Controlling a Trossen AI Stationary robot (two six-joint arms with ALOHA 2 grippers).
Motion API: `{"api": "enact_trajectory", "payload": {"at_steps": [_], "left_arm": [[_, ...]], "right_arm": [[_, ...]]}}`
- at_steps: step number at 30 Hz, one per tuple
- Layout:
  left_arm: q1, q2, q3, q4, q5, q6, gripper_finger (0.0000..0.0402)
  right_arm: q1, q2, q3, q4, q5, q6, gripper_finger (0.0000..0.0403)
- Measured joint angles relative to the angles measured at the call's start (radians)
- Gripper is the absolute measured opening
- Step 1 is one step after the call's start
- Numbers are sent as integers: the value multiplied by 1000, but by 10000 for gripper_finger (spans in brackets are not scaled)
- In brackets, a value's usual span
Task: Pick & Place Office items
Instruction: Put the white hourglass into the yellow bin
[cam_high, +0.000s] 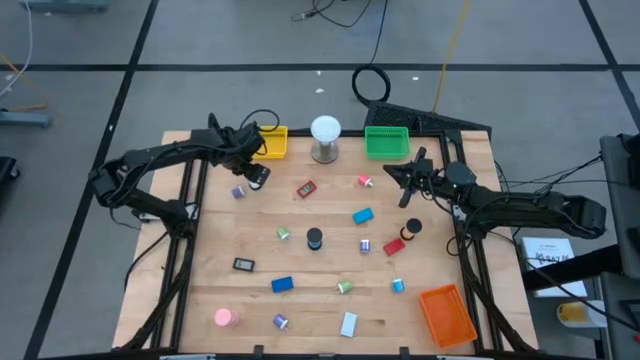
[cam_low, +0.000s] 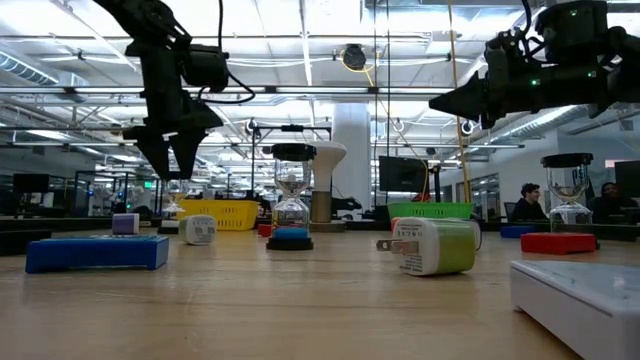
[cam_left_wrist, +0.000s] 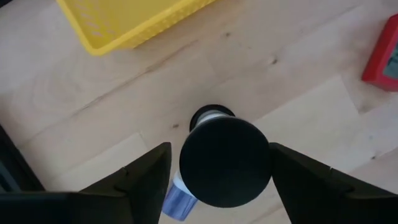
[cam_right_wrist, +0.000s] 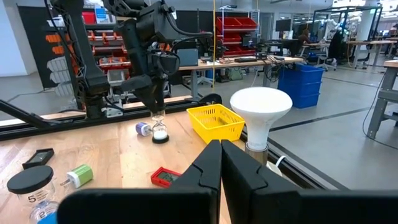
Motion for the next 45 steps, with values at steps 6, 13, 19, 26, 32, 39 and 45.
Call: {"api": "enact_trajectory", "payload": {"at_steps": [6, 13, 19, 26, 32, 39, 45], "left_arm": [[0, 0, 0, 0, 0, -7, 279], [0, 9, -25, 27, 1, 22, 300], [3, 9, -54, 27, -19, 23, 271], [9, 9, -57, 41, -19, 41, 206], [28, -4, 21, -43, 11, 61, 206], [129, 6, 279, -163, 9, 90, 206], [248, 118, 431, -167, 13, 146, 206]], "right_arm": [[0, 0, 0, -1, 0, 2, 0], [0, 0, 0, -2, 0, 4, 0], [0, 0, 0, -2, 0, 4, 0], [0, 0, 0, -2, 0, 4, 0], [0, 0, 0, -2, 0, 4, 0], [0, 0, 0, -2, 0, 4, 0], [0, 0, 0, -2, 0, 7, 0]]}}
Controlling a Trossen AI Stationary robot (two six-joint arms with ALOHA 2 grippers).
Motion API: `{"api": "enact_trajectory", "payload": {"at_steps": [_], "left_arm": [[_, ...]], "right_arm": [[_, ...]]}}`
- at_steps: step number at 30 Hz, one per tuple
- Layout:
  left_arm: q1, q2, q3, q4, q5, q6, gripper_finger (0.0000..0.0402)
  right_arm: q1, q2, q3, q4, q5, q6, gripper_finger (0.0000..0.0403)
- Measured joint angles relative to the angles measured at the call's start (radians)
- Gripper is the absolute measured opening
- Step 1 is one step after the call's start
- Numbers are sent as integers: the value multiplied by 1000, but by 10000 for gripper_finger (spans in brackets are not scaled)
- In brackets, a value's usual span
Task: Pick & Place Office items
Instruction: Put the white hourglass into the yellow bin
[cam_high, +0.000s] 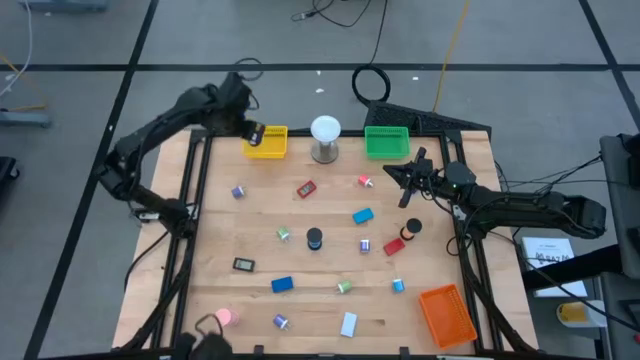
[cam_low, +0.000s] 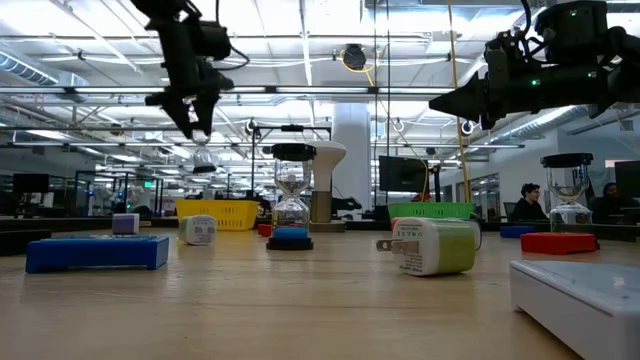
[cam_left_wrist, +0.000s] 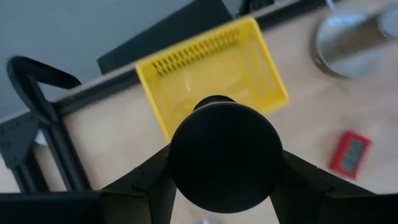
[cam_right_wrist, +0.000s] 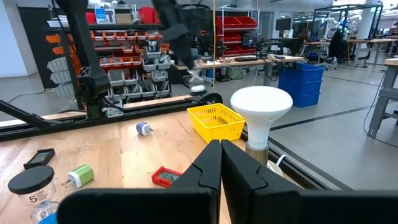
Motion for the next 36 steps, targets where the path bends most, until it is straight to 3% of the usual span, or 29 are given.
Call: {"api": "enact_trajectory", "payload": {"at_steps": [7, 12, 36], "left_arm": [[52, 215, 55, 14, 7, 48, 206], [80, 300, 57, 73, 2, 48, 206], [91, 320, 13, 139, -40, 63, 218]], "right_arm": [[0, 0, 0, 0, 0, 0, 0], [0, 0, 0, 0, -1, 0, 0], [0, 0, 0, -1, -26, -8, 0]]}}
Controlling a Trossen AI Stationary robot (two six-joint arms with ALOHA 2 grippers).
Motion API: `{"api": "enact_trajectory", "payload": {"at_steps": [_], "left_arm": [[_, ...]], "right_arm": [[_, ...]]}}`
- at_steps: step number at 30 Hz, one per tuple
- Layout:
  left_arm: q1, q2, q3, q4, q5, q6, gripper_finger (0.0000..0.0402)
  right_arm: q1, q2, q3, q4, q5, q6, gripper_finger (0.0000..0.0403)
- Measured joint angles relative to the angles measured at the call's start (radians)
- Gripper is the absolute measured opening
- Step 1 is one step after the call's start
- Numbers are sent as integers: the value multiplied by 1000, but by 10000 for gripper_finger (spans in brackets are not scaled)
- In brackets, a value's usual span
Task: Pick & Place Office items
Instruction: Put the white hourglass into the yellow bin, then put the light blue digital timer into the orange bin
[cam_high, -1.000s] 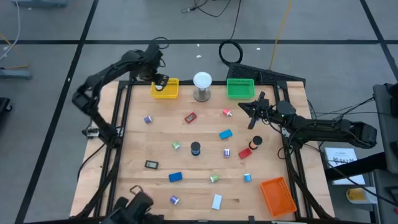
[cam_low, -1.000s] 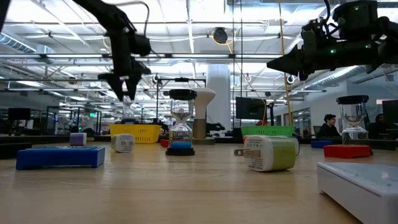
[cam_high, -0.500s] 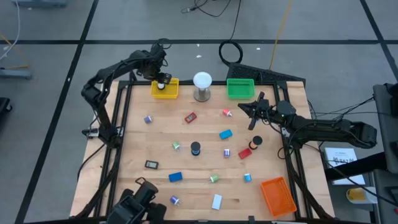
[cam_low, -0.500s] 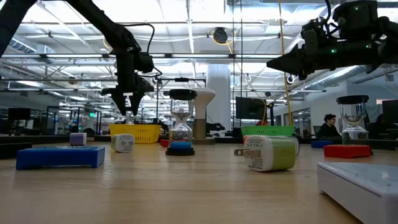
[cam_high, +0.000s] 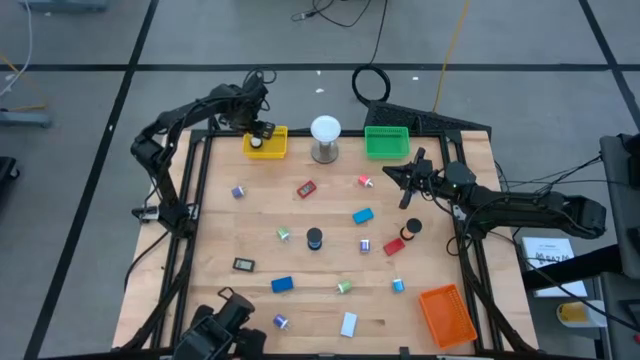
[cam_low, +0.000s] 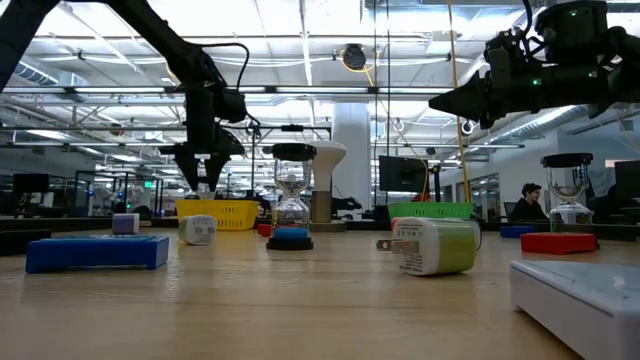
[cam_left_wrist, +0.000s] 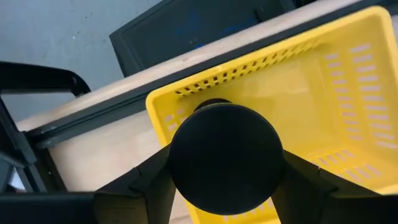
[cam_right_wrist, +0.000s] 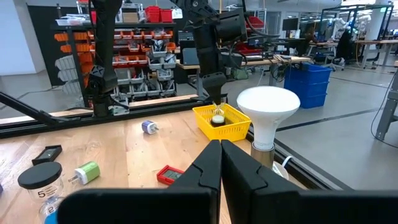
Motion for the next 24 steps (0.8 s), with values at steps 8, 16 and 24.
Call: {"api": "enact_trajectory", "payload": {"at_steps": [8, 16, 24], "left_arm": [[-17, -21, 23, -1, -46, 58, 264], [-20, -85, 27, -31, -55, 92, 302], [-107, -340, -87, 128, -2, 205, 198]], "right_arm": [[0, 0, 0, 0, 0, 0, 0], [0, 0, 0, 50, 1, -15, 0], [0, 0, 0, 61, 24, -26, 0]]}}
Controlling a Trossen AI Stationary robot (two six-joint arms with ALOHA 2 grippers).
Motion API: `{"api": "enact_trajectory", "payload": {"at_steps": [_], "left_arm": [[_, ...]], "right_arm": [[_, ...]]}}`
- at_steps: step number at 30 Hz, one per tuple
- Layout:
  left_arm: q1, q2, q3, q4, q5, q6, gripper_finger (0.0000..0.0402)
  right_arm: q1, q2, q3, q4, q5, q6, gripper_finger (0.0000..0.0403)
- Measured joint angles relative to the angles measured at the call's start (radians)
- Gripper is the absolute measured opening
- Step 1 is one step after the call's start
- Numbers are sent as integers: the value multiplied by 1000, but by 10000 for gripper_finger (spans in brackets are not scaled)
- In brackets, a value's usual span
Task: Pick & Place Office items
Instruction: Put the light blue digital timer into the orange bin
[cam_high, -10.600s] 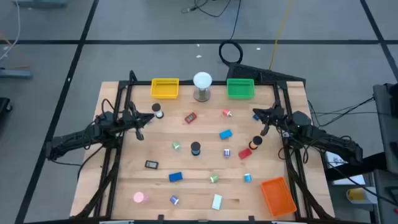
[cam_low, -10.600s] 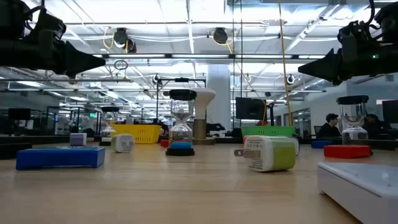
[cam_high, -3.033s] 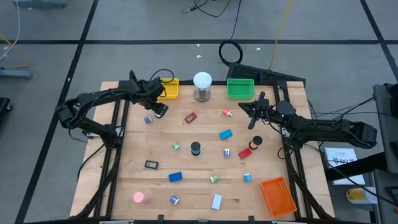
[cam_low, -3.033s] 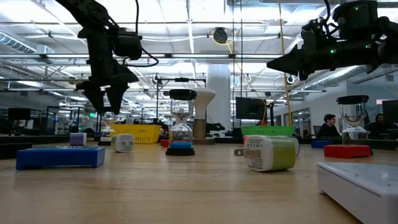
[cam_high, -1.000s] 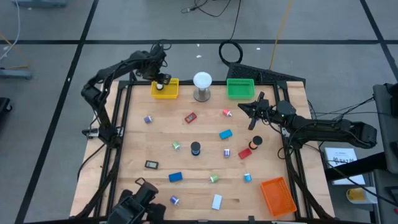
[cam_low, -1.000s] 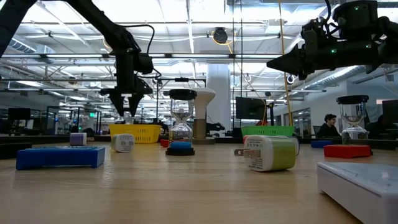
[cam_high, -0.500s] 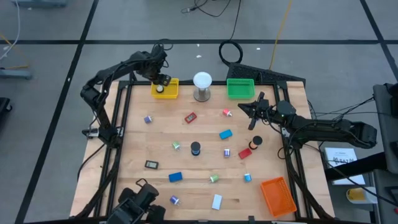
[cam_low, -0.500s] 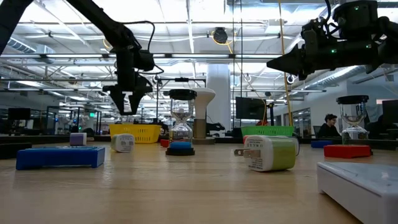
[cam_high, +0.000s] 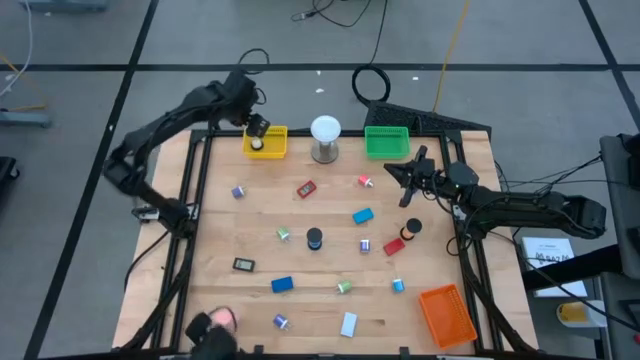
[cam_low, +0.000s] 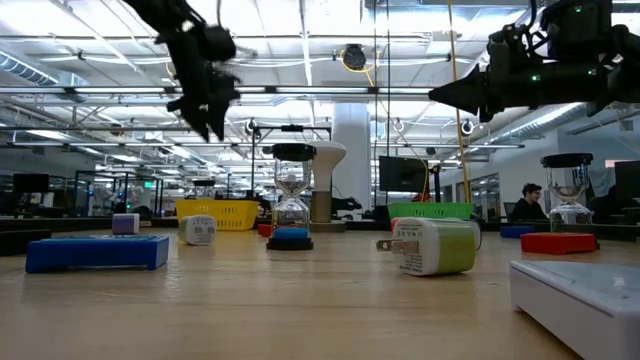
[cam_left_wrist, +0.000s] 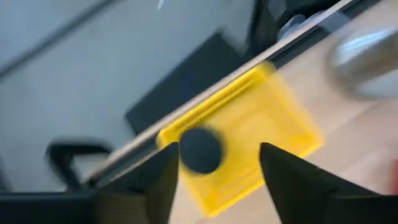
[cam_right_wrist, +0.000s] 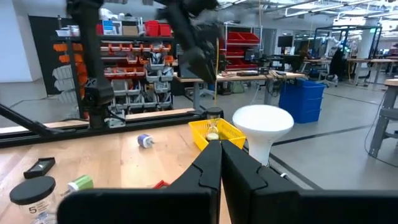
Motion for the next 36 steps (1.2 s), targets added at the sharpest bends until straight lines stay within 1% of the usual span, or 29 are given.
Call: {"api": "enact_trajectory", "payload": {"at_steps": [2, 5, 7, 9, 12, 15, 19, 22, 24, 27, 29, 31, 36], "left_arm": [[-39, -98, -109, 135, 71, 31, 164], [-107, -228, -303, 382, 170, 70, 119], [-145, -289, -424, 506, 219, 74, 94], [-181, -326, -519, 619, 261, 45, 76], [-227, -350, -623, 742, 288, 25, 54], [-270, -351, -720, 882, 314, 55, 33], [-321, -345, -862, 1199, 364, 51, 5], [-354, -338, -957, 1421, 399, -1, 9], [-374, -338, -1002, 1526, 404, -25, 18], [-394, -338, -1042, 1601, 403, -46, 27], [-404, -338, -1049, 1609, 403, -49, 31], [-411, -338, -1049, 1612, 403, -49, 32], [-422, -338, -1049, 1611, 403, -48, 31]], "right_arm": [[0, 0, 0, 0, 31, 0, 0], [0, 0, 0, 4, 40, 14, 0], [0, 0, 0, 16, 40, 33, 0], [3, 0, 8, 14, 59, 57, 0], [27, 4, 32, -18, 111, 73, 0], [72, 9, 80, -130, 185, 45, 0], [150, 34, 174, -348, 362, 44, 0], [211, 67, 233, -494, 469, 87, 0], [243, 85, 272, -569, 509, 122, 0], [283, 105, 333, -675, 534, 184, 0], [304, 122, 370, -730, 545, 211, 0], [323, 139, 403, -766, 580, 227, 0], [343, 203, 431, -717, 583, 227, 0]]}}
